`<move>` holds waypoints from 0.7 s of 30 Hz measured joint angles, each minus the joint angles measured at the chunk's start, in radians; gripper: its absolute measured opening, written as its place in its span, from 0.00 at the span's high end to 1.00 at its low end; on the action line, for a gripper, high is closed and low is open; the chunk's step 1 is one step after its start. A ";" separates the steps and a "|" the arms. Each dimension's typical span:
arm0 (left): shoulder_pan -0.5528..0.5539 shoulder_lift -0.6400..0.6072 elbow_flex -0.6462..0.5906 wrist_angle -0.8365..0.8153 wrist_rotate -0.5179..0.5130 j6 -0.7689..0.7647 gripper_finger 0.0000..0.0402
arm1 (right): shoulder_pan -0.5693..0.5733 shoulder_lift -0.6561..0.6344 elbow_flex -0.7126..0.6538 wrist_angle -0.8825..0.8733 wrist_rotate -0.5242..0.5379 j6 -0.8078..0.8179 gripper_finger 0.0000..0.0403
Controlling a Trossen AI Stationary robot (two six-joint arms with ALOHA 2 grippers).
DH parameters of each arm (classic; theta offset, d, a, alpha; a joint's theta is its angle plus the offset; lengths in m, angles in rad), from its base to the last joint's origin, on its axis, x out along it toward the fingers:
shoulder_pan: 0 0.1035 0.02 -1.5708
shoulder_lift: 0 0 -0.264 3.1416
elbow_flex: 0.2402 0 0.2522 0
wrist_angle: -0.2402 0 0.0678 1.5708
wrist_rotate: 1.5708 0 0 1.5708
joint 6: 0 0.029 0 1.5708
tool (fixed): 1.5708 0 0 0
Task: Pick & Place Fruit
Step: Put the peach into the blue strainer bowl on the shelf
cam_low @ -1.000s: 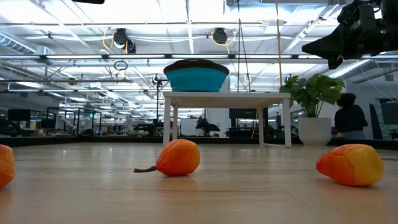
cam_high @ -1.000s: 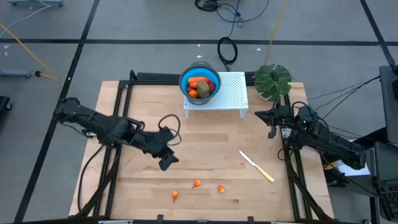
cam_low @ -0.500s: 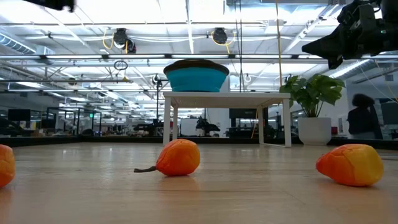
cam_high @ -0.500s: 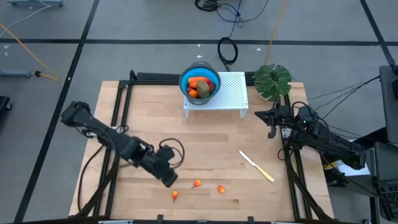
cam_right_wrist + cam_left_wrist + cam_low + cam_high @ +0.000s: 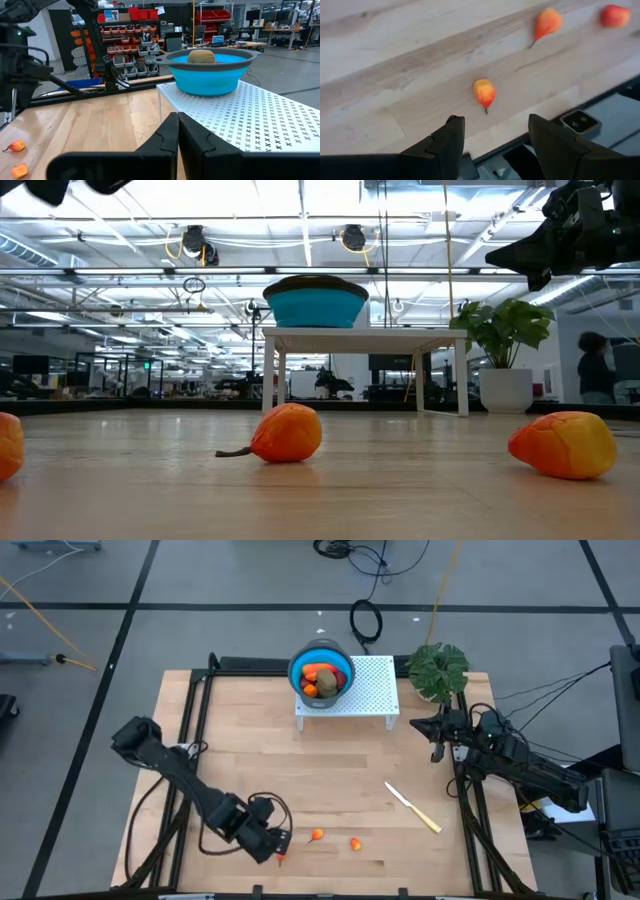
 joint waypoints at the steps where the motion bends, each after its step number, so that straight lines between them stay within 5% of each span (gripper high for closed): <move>1: -0.005 0.011 0.000 0.001 0.000 -0.020 0.46 | 0.000 0.000 0.000 0.000 0.000 0.000 1.00; 21: -0.020 0.164 0.000 0.044 -0.003 -0.148 0.46 | 0.000 0.000 0.000 0.000 0.000 -0.001 1.00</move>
